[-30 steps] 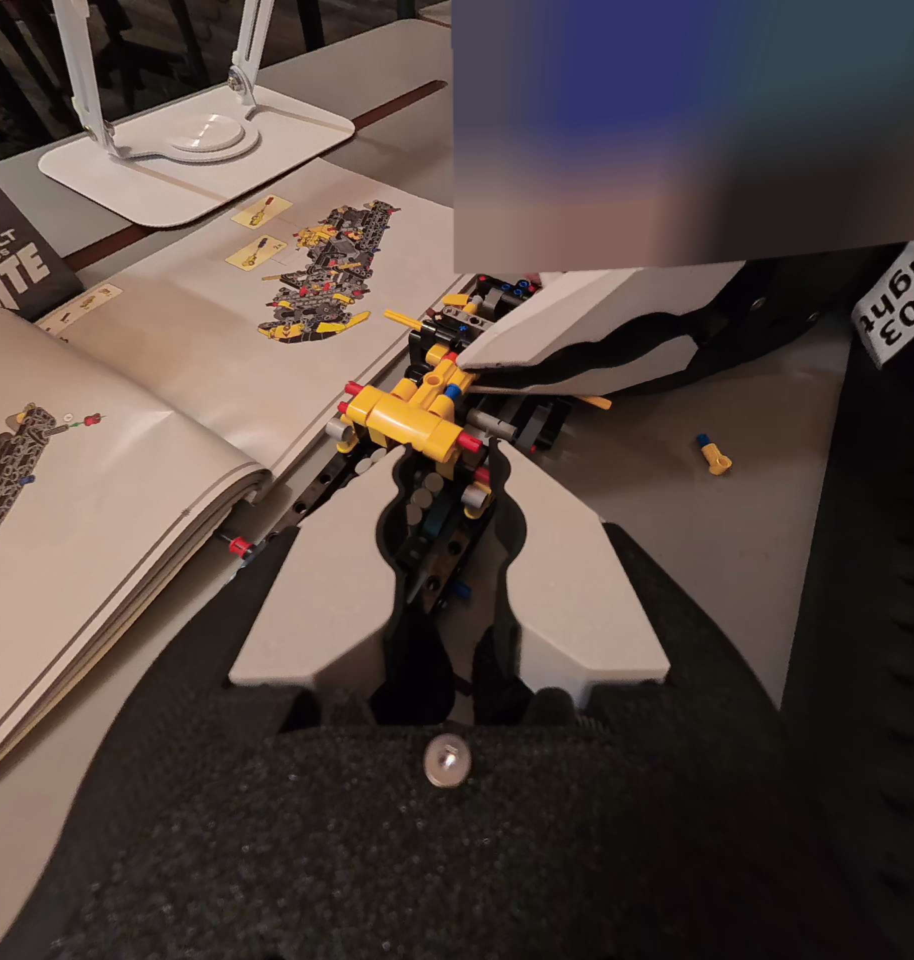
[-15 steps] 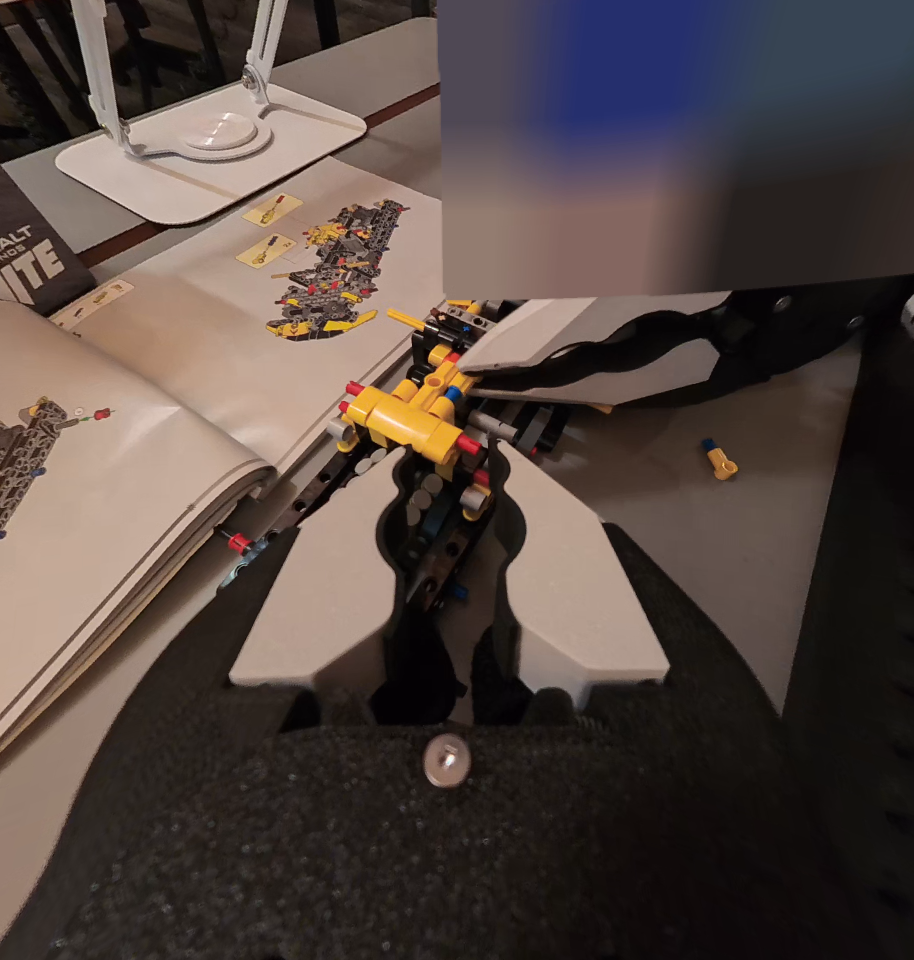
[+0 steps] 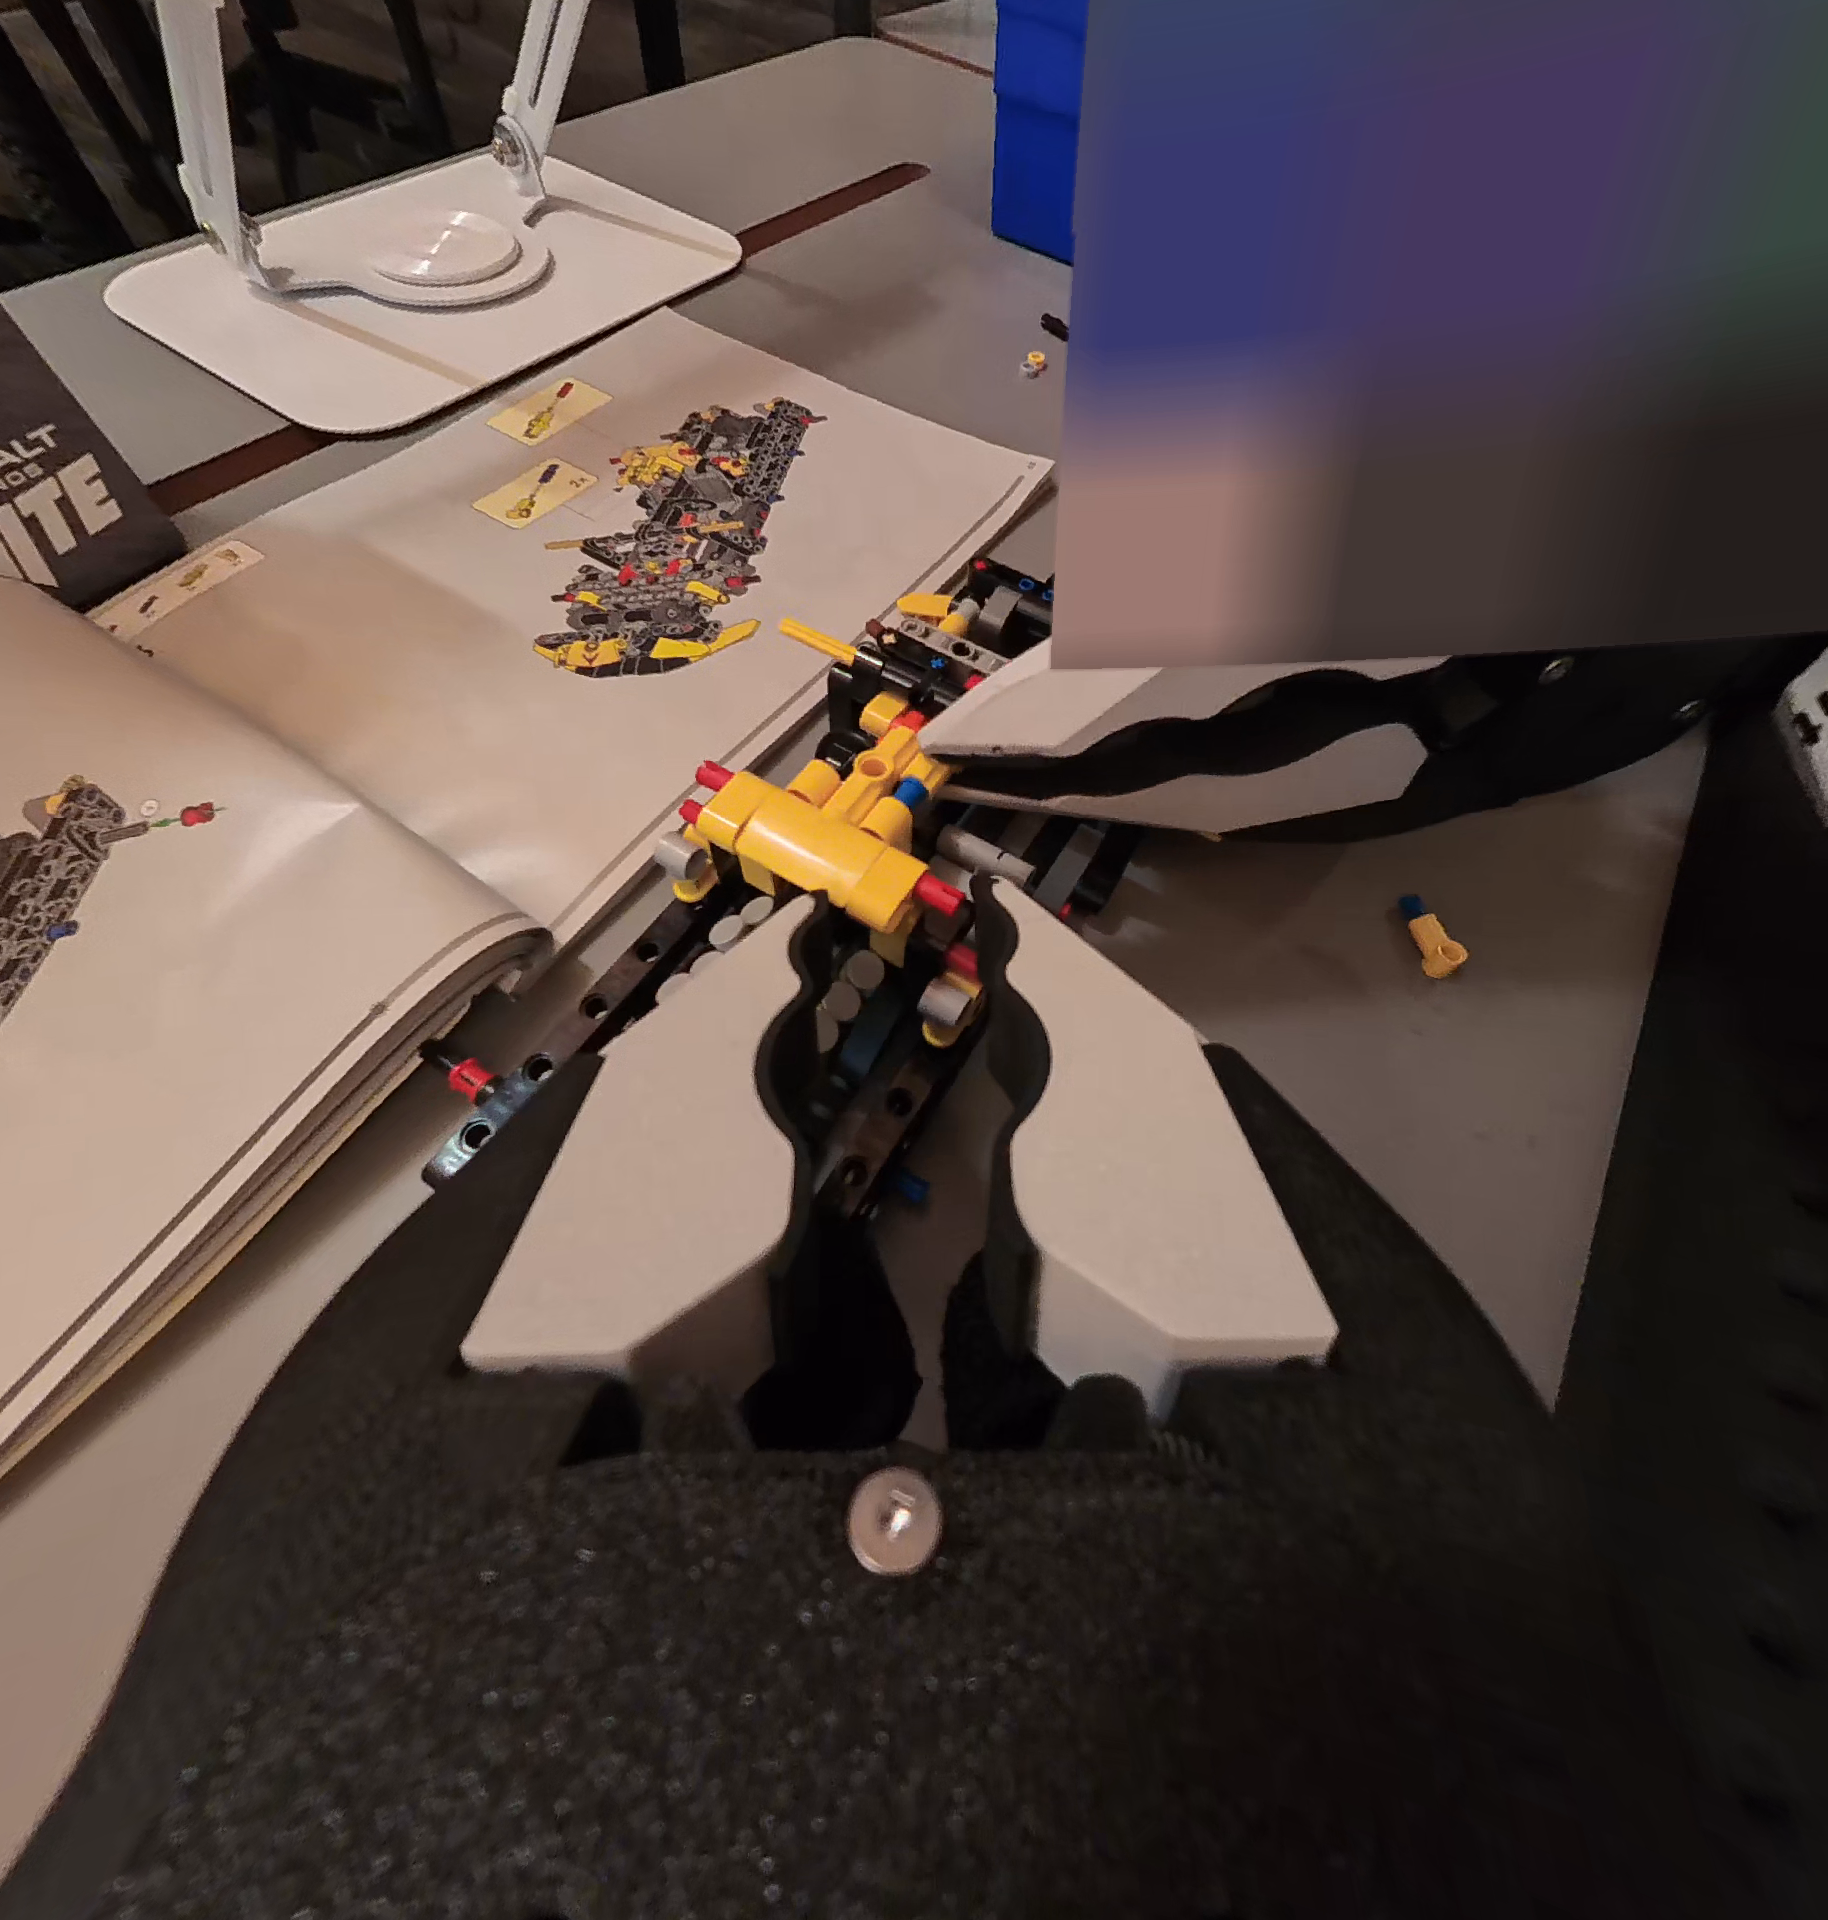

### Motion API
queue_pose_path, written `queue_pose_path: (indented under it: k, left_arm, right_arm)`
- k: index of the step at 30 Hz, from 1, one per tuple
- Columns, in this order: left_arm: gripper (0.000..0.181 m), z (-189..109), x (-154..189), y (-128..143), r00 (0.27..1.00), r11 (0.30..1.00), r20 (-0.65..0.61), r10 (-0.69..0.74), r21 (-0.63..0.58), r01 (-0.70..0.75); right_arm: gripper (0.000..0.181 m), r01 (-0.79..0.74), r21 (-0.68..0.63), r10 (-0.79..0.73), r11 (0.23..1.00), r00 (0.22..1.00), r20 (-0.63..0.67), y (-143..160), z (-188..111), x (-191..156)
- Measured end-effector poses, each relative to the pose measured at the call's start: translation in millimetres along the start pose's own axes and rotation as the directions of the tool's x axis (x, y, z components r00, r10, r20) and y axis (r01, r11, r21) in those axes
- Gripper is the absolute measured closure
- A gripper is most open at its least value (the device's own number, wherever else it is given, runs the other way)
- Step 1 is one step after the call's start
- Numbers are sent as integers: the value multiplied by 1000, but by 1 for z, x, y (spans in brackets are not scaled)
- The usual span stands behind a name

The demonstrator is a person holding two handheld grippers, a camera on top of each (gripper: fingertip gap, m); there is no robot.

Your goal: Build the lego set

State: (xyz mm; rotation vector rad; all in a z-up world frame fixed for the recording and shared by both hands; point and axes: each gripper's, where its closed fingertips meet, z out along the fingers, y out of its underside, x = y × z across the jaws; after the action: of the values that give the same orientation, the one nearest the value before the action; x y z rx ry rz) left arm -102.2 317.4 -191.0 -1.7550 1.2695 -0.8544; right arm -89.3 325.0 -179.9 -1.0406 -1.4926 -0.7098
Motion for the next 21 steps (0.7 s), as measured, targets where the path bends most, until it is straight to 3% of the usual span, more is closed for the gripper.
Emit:
queue_pose_path:
  k: [2,3,5,8,10,12,15,21]
  left_arm:
    - [158,2,0,-1,1000,1000,15,8,0,-8]
    - [158,5,6,-1,1000,1000,-10,15,-8,-15]
    - [160,6,9,-1,998,998,-18,60,-17,-60]
    - [162,5,7,0,999,999,-12,41,-5,-41]
    - [162,5,6,-1,998,998,-9,58,-3,-58]
    - [162,6,8,-1,997,997,-19,72,-12,-72]
    - [162,5,10,-1,996,996,-26,89,-23,-89]
    - [160,-1,10,0,996,996,-25,87,-5,-87]
  right_arm:
    - [176,-19,18,20,1000,1000,-18,-4,0,5]
    - [181,-14,94,11,995,1000,25,-18,-2,-2]
    - [181,76,60,-73,995,996,-43,-16,-3,3]
    - [181,-55,48,58,997,997,-53,8,-7,18]
    - [181,-119,109,122,987,992,-16,-5,-12,17]
    - [181,-138,119,143,983,989,-33,1,-12,26]
    - [181,-434,166,440,885,898,1,20,-12,42]
    - [181,-622,226,652,750,753,-91,52,-18,71]
